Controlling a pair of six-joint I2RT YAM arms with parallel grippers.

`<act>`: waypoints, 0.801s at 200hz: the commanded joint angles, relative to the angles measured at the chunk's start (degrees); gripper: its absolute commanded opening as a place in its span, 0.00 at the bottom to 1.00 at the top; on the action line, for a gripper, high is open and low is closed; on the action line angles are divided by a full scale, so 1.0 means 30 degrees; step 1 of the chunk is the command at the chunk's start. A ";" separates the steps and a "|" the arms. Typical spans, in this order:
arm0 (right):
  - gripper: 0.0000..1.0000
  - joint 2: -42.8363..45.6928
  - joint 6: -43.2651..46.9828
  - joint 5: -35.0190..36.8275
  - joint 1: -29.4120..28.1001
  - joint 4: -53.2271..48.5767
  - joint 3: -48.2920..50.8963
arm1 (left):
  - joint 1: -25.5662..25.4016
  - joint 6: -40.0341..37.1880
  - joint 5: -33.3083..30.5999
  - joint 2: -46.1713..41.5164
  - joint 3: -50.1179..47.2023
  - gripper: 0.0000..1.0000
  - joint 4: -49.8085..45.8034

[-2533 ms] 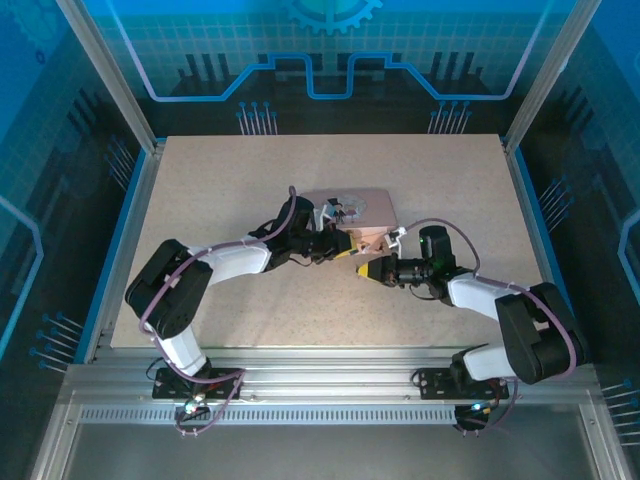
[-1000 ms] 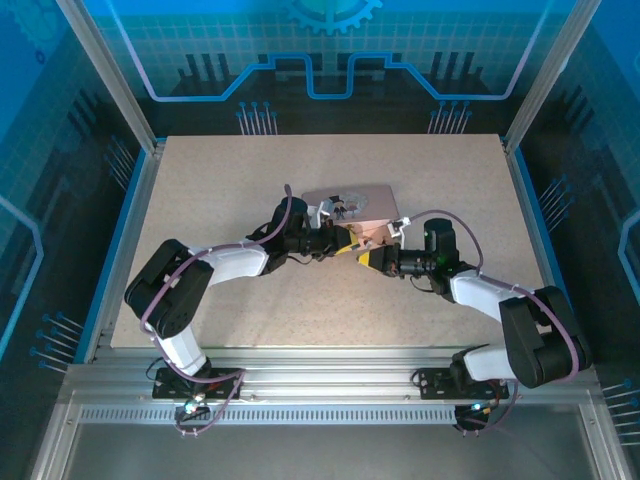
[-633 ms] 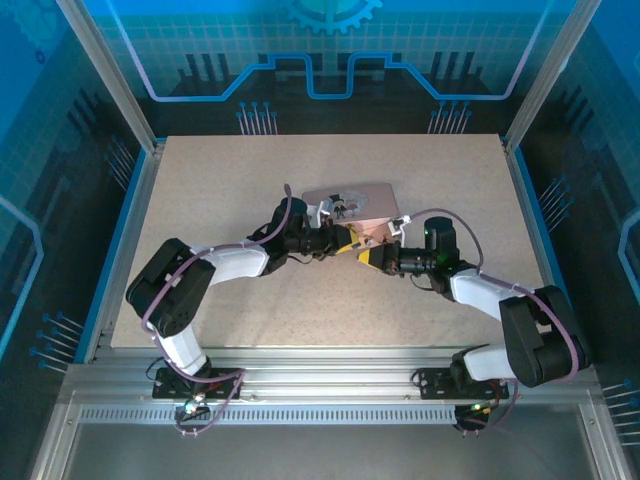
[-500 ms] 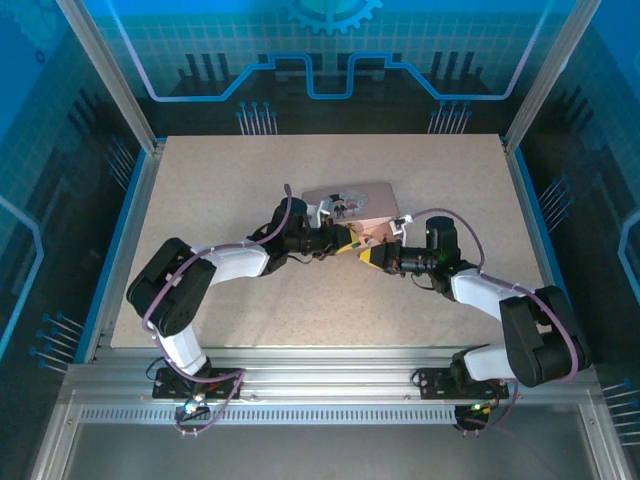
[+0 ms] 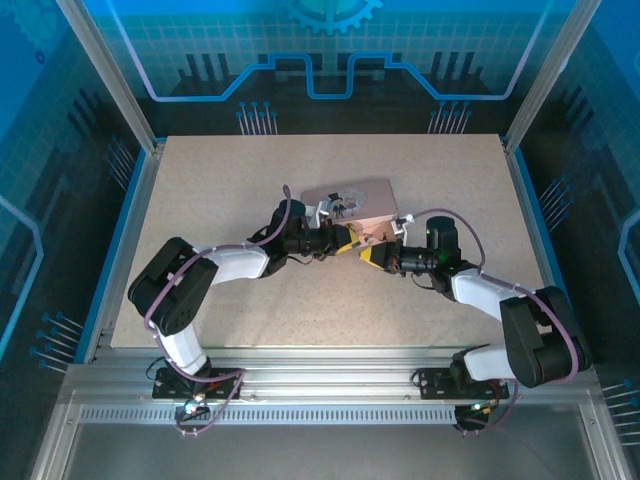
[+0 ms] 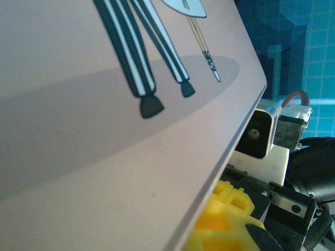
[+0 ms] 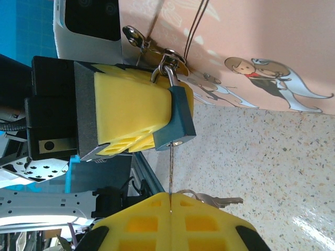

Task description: Unlock the padlock with the key

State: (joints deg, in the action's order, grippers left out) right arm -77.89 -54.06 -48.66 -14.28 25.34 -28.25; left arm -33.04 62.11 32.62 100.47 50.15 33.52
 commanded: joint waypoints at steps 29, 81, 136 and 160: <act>0.00 0.0080 0.0087 0.0144 -0.0195 0.0019 -0.0193 | -0.0257 0.0362 0.2253 0.0150 -0.0131 0.06 0.1630; 0.00 -0.0137 0.0121 0.0052 -0.0542 0.0217 -0.0281 | -0.0234 0.0319 0.2196 0.0233 -0.0135 0.06 0.1688; 0.00 -0.0463 0.0036 0.0481 -0.0500 0.0189 -0.0339 | -0.0238 0.0517 0.2366 0.0219 -0.0148 0.06 0.2025; 0.00 -0.0464 -0.0453 0.0790 -0.0309 0.0627 -0.0409 | -0.0267 0.0538 0.2514 0.0106 -0.0242 0.06 0.2120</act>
State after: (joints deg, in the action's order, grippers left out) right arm -78.52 -54.04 -48.45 -15.49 25.45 -28.25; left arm -33.06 63.09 33.04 101.01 49.98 35.07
